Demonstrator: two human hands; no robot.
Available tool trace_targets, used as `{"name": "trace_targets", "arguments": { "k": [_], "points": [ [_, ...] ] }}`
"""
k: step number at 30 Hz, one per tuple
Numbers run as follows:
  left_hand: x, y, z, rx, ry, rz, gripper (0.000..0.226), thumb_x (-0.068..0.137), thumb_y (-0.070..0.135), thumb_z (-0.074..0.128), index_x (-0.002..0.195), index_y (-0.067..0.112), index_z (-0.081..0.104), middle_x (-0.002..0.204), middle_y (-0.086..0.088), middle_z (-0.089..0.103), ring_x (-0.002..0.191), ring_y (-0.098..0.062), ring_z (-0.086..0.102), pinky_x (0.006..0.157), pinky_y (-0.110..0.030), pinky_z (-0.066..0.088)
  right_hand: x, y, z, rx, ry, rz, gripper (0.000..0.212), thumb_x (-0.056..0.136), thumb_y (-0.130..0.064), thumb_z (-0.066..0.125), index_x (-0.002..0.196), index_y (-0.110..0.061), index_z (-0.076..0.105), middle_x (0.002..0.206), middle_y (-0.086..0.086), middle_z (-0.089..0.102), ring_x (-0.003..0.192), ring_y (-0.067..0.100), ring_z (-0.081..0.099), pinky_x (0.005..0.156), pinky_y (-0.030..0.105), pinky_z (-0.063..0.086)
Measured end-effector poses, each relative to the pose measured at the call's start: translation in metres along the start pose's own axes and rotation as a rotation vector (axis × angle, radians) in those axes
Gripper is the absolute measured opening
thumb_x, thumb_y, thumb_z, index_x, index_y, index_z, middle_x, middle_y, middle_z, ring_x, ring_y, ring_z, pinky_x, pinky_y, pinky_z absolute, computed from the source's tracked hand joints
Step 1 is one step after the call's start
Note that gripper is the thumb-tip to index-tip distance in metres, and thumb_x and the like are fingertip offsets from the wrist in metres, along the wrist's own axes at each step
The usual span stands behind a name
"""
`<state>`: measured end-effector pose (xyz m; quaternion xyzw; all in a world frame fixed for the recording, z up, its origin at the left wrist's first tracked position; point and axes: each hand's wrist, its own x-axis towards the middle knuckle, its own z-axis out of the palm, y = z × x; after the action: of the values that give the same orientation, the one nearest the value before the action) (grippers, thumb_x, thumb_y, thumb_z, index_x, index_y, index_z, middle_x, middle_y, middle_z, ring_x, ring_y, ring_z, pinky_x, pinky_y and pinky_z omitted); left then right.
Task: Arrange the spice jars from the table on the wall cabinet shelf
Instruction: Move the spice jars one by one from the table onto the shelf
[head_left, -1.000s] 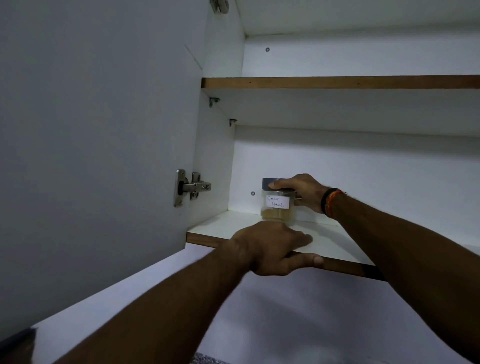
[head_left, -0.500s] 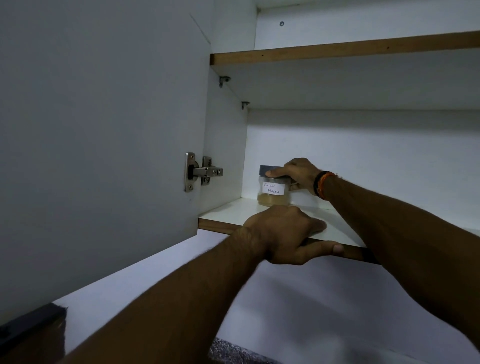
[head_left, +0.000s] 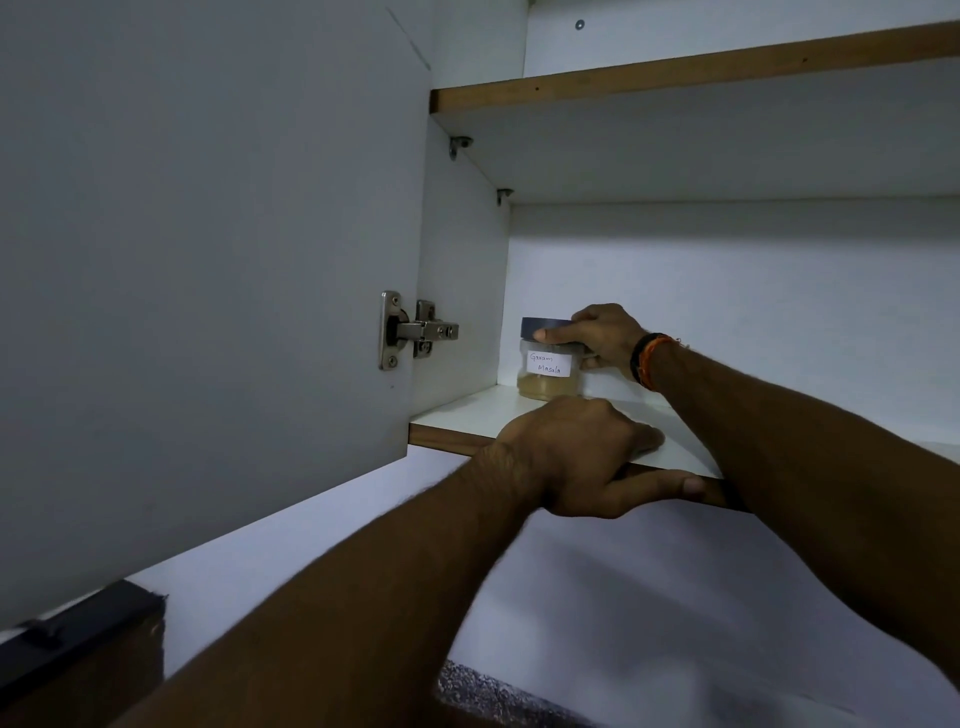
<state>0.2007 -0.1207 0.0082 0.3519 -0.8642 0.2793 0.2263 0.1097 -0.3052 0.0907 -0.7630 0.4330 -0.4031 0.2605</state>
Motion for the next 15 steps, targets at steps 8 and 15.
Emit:
{"name": "trace_targets", "arguments": {
  "k": [8,15],
  "points": [
    [0.002,-0.003,0.004,-0.027,-0.030,-0.020,0.069,0.095,0.068,0.030,0.113,0.013,0.068,0.085,-0.002,0.073,0.074,-0.014,0.067,0.068,-0.026,0.053,-0.023,0.006,-0.017,-0.069,0.109,0.023,0.089,0.074,-0.066,0.078,0.139,-0.011,0.050,0.141,0.004,0.051,0.125,0.028,0.053,0.091,0.044,0.057],
    [0.002,-0.004,0.003,-0.020,-0.062,-0.056,0.076,0.091,0.073,0.023,0.119,0.018,0.068,0.097,-0.001,0.076,0.085,-0.016,0.069,0.077,-0.031,0.055,-0.073,0.006,-0.038,0.086,0.236,0.011,0.059,0.085,-0.042,0.079,0.133,-0.014,0.059,0.134,0.007,0.061,0.112,0.024,0.063,0.080,0.032,0.055]
  ]
}}
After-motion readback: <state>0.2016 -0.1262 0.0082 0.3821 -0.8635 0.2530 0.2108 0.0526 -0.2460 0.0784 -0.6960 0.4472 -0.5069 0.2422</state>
